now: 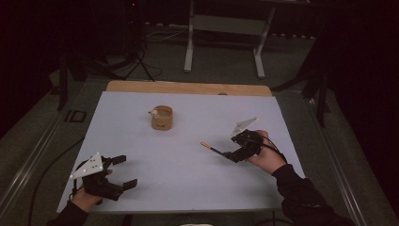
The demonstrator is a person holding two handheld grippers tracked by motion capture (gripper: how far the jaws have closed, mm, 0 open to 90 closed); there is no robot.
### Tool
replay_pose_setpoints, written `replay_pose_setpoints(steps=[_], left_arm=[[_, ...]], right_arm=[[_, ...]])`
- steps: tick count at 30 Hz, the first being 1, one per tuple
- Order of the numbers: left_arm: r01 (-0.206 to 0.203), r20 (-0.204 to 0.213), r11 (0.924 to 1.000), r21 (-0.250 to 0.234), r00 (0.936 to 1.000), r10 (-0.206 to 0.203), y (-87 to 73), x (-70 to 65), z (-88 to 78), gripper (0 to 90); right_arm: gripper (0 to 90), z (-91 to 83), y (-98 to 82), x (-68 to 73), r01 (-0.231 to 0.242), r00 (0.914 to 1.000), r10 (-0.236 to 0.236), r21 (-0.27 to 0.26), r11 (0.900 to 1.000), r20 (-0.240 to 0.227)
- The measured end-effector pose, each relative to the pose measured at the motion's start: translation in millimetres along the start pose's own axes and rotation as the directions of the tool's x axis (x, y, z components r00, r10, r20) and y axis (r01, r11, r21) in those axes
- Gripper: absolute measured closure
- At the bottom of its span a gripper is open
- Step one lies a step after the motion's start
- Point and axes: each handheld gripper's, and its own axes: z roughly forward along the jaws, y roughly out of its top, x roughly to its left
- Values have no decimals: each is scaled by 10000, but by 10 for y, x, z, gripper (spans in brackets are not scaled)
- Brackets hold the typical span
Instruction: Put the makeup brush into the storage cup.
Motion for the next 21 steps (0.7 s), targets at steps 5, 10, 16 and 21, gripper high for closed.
replay_pose_setpoints(steps=[5,10,16,21], left_arm=[[5,-8,10000,22,10000,-4,-1,-1,1,1],[22,27,10000,4,10000,-22,-1,0,1,1],[7,33,10000,8,10000,-7,-1,-2,2,1],[-19,35,10000,21,10000,19,-1,-4,3,1]], right_arm=[[344,61,48,-9,53,9998,-43,499,9987,-201],[392,119,84,-25,121,9992,-80,1073,9941,-388],[431,208,108,-52,183,9988,-103,1692,9854,-480],[458,299,109,-72,246,9977,-100,2217,9748,-668]])
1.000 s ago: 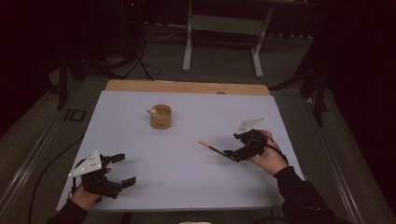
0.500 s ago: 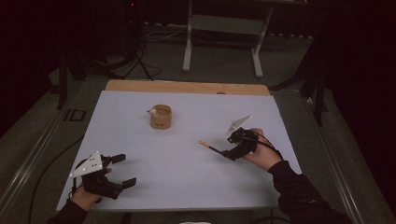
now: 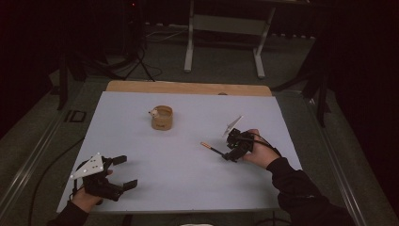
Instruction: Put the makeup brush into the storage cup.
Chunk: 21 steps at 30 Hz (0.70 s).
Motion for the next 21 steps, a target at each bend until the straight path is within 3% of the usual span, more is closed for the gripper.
replay_pose_setpoints(steps=[9,21], left_arm=[[43,29,10000,-20,10000,-43,-3,2,2,1],[65,45,10000,-22,10000,-65,-8,0,-7,1]], right_arm=[[570,125,42,-30,191,9998,-198,747,9970,88],[678,287,125,-74,182,9997,-199,1357,9906,109]])
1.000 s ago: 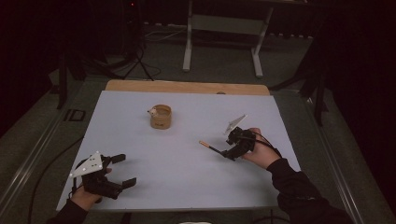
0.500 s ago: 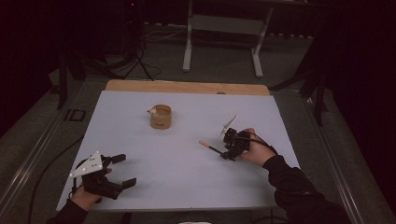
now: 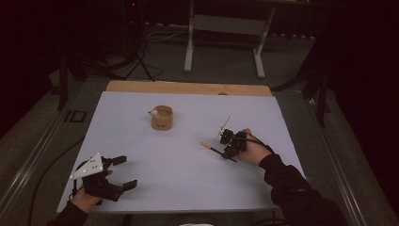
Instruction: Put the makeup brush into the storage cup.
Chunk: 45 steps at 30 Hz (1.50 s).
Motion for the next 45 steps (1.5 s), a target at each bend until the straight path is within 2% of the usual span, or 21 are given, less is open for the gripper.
replay_pose_setpoints(steps=[6,15,19,20,22,24,30,33,36,39,45], left_arm=[[22,7,10000,-7,10000,-22,-2,1,3,1],[46,17,10000,-16,10000,-46,-3,0,6,1],[42,3,10000,-13,10000,-42,-4,0,4,1],[42,1,10000,-9,10000,-42,-3,0,4,1],[40,-2,10000,-4,10000,-40,-1,-2,7,1],[23,-4,10000,15,10000,-23,0,-4,7,1],[26,-10,10000,1,10000,-26,-1,-3,5,1],[18,-13,10000,21,10000,-18,1,-6,8,1],[26,-35,10000,3,10000,-26,1,-4,6,1],[-14,-25,10000,-2,10000,14,2,-4,6,1],[-12,-34,10000,-25,10000,12,5,-2,5,1]], right_arm=[[716,40,61,0,-54,10000,54,83,10000,26],[826,80,80,24,-222,9997,220,160,9996,97],[835,82,87,29,-413,9991,410,218,9989,112],[841,80,89,21,-720,9974,719,233,9971,60],[842,76,89,12,-825,9966,824,252,9963,55],[843,61,96,33,-690,9974,684,256,9973,204],[844,-74,111,105,-476,9988,476,10,9989,65],[844,-173,113,149,-454,9990,454,-248,9987,16],[844,-287,95,171,-569,9983,556,-843,9948,-177],[844,-386,61,192,-749,9966,690,-1399,9873,-460],[844,-504,-26,253,-1005,9928,841,-2124,9720,-848]])
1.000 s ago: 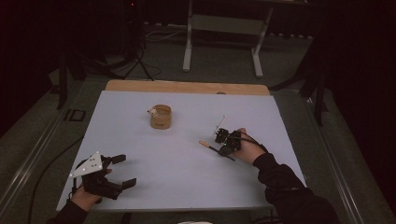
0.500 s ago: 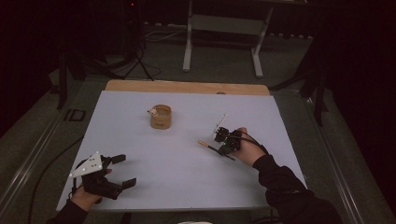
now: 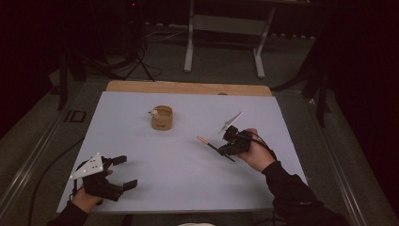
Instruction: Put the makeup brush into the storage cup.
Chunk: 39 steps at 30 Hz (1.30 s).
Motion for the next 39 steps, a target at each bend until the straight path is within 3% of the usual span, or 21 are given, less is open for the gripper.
replay_pose_setpoints(steps=[4,8,9,14,19,21,22,27,30,31,33,37,38,39], left_arm=[[142,96,9999,51,9999,-142,3,-2,9,1],[138,85,9999,10,9999,-138,13,-2,17,1],[113,75,9999,21,9999,-113,15,-4,19,1],[101,153,9999,85,9998,-103,16,-4,32,1],[119,176,9999,74,9998,-120,18,1,42,1],[99,212,9999,78,9997,-101,22,2,49,1],[95,222,9999,89,9997,-97,23,2,53,1],[87,278,9999,146,9996,-91,34,5,70,1],[-110,188,9998,182,9998,106,59,-9,56,1],[-63,190,9999,95,9998,61,62,-10,54,19],[-20,231,9999,125,9997,17,57,-11,72,19],[8,286,9997,241,9996,-15,49,-13,98,19],[30,294,9997,246,9996,-38,51,-12,98,19],[90,305,9996,278,9995,-98,53,-13,98,19]], right_arm=[[844,-75,-40,27,-120,9999,121,-465,9988,17],[844,-172,-79,68,-425,9975,361,-1068,9934,-613],[844,-205,-93,79,-618,9946,496,-1371,9886,-911],[844,-316,-121,139,-834,9912,594,-2095,9742,-1180],[844,-384,-175,142,-1552,9785,1074,-2857,9457,-1760],[844,-399,-187,144,-1603,9793,1145,-2948,9420,-1667],[844,-425,-217,139,-1882,9738,1337,-3227,9276,-1837],[844,-470,-289,150,-2338,9677,1810,-3558,9048,-1756],[844,-500,-354,143,-2918,9541,2377,-3872,8746,-1822],[844,-527,-403,144,-3240,9446,2685,-4050,8550,-1889],[844,-539,-418,147,-3294,9432,2759,-4124,8494,-1851],[844,-573,-493,129,-3648,9311,3180,-4419,8195,-1788],[844,-573,-520,123,-3861,9224,3372,-4525,8038,-1881],[844,-574,-535,122,-3915,9201,3452,-4582,7980,-1848]])
